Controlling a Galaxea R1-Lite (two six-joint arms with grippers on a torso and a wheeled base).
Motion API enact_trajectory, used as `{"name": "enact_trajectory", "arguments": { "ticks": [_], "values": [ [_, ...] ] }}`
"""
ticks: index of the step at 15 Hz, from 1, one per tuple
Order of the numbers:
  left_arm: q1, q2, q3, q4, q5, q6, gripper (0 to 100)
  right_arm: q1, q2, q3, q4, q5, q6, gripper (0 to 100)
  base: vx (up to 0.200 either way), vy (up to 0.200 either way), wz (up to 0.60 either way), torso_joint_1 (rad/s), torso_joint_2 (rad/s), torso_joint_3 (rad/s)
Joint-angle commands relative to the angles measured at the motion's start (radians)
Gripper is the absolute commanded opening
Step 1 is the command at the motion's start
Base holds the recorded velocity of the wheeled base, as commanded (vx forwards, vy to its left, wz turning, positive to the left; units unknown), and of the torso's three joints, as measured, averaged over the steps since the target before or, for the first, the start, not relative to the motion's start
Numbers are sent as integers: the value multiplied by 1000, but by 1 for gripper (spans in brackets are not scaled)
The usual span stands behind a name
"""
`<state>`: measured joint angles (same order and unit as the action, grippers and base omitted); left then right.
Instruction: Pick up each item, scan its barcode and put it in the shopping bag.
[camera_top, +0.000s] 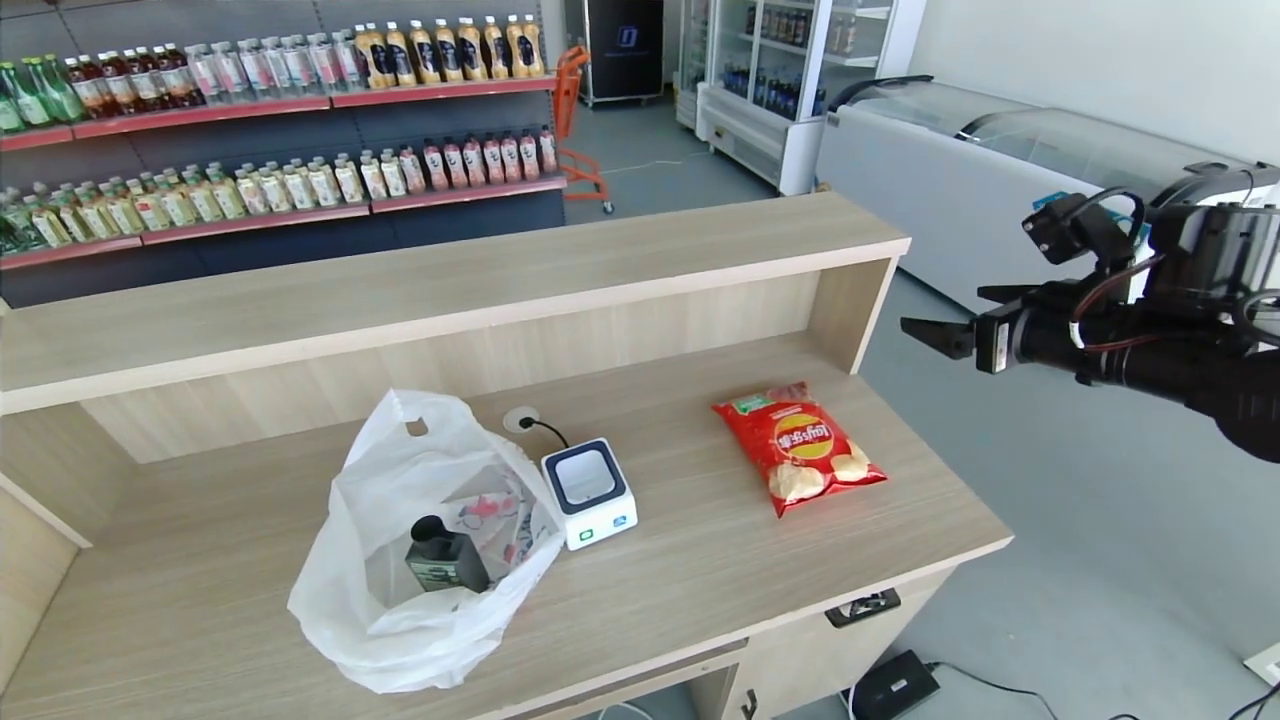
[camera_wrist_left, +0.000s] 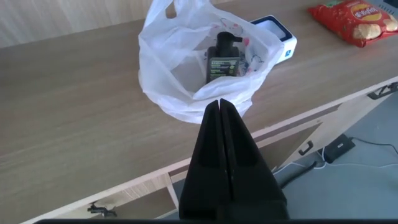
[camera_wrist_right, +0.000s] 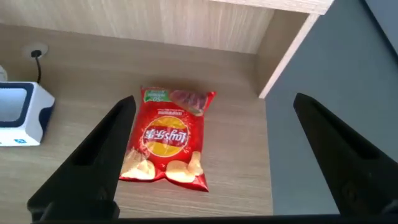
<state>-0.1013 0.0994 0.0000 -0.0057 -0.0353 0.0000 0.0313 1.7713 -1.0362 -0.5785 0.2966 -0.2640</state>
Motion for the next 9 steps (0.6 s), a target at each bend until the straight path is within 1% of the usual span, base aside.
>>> {"name": "enact_trajectory", "arguments": {
  "ticks": [1,3,6,7,9],
  "values": [
    [0,0,0,0,0,0,0,6,89,-54,16,-48,17,100,0,0,0,0,0,0],
    [0,0,0,0,0,0,0,4,180,-99,39,-73,12,100,0,0,0,0,0,0],
    [0,0,0,0,0,0,0,1,249,-150,131,-73,40,100,0,0,0,0,0,0],
    [0,0,0,0,0,0,0,4,272,-183,206,-73,92,100,0,0,0,0,0,0],
    [0,0,0,0,0,0,0,7,297,-255,330,-73,95,100,0,0,0,0,0,0]
  ]
}}
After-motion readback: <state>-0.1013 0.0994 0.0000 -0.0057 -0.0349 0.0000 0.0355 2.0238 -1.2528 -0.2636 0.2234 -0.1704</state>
